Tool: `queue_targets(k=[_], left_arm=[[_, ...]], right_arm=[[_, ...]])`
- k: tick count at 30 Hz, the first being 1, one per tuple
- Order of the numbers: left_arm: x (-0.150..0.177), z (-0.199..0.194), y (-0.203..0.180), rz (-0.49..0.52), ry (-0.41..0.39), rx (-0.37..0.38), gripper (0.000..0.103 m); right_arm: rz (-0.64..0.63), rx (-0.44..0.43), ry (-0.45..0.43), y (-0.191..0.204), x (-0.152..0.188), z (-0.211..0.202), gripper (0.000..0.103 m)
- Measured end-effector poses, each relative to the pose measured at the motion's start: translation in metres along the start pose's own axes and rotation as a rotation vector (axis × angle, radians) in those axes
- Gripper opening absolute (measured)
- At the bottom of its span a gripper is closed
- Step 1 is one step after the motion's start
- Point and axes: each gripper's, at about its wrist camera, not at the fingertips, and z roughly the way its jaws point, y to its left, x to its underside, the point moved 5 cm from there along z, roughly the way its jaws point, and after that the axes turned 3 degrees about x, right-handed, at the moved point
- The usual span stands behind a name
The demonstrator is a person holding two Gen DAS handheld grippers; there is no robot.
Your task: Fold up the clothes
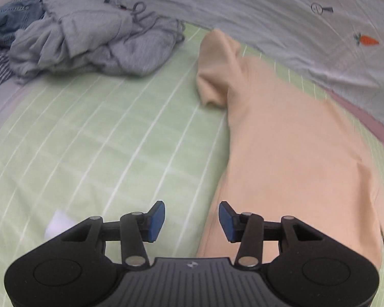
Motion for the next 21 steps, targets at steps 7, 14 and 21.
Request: queue_targets(k=[7,14,21], left_arm=[[0.068,-0.028,0.008,0.021,0.051,-0.019,0.058],[0.094,-0.034,0.010,0.082,0.059,-0.056,0.059],[0.099,-0.036,0.015,0.070,0.053,-0.091,0.060]], right_arm=[[0.044,-0.065,0.047,0.040,0.072,-0.058,0.017],[0.102,-0.099,0.114,0.049,0.105,-0.066,0.011],[0.181,-0.095,0.141,0.042,0.113,-0.057,0.021]])
